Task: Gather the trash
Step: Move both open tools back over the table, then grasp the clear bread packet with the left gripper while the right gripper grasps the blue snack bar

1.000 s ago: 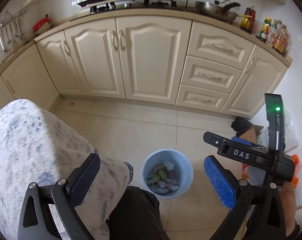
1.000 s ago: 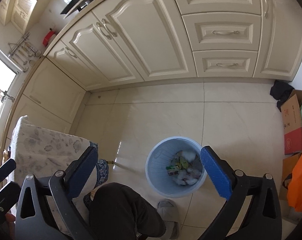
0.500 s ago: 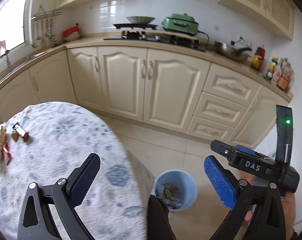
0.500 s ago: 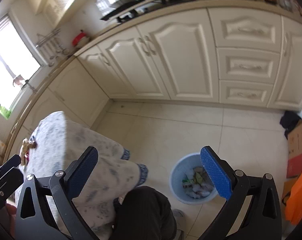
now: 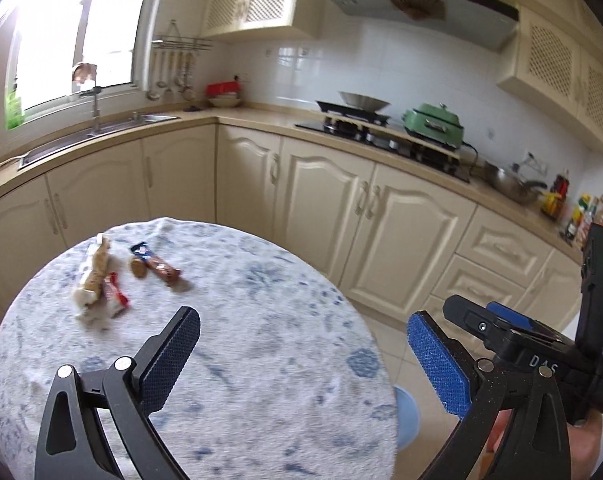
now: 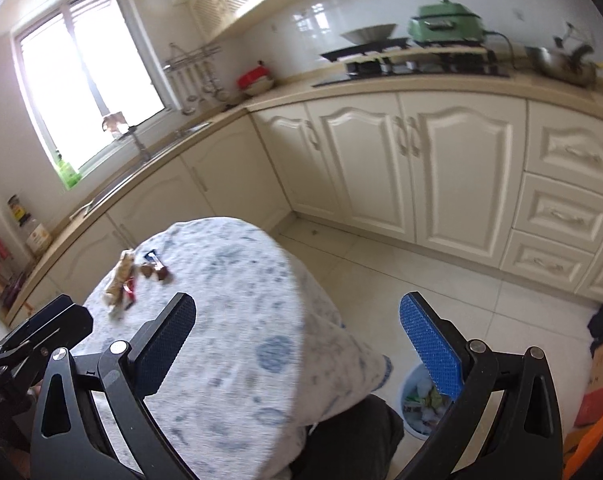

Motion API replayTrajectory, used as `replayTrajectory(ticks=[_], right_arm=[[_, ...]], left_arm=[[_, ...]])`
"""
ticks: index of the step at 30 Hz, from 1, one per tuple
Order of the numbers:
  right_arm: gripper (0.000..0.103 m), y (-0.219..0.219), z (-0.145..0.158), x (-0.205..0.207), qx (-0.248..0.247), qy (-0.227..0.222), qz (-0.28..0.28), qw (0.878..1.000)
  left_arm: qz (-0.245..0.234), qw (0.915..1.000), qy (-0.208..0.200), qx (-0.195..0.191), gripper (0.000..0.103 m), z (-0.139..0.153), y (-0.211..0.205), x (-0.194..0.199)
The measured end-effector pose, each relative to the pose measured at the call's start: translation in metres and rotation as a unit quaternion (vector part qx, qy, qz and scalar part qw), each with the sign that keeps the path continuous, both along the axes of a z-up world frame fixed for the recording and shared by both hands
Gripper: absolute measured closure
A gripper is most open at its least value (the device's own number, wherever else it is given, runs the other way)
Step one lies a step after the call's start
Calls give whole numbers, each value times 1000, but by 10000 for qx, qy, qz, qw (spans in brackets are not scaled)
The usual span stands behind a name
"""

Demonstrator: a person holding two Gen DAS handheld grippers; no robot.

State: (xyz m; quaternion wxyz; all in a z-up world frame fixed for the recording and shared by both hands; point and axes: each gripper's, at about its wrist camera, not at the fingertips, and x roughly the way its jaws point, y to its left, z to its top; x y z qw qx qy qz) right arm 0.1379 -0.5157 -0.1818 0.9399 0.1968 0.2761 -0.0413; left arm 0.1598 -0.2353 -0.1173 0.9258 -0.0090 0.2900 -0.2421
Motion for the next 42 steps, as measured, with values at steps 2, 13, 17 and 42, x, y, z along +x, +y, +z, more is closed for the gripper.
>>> replayTrajectory(ticks=[2, 13, 17, 42], right_arm=[[0, 16, 7, 3, -46, -95, 174, 9998], [0, 103, 40, 23, -527, -501, 893, 9934], [0, 129, 45, 33, -674, -543, 1114, 9900], [0, 212, -20, 211, -1253, 640, 1982, 9700]], left_arm=[[163, 9998, -41, -105, 1, 2, 21, -9], [1039, 9934, -191, -438, 1, 5, 121, -50], [1281, 9905, -155, -482, 1, 4, 144, -51], [1959, 9792, 525, 109, 1, -16, 215, 132]])
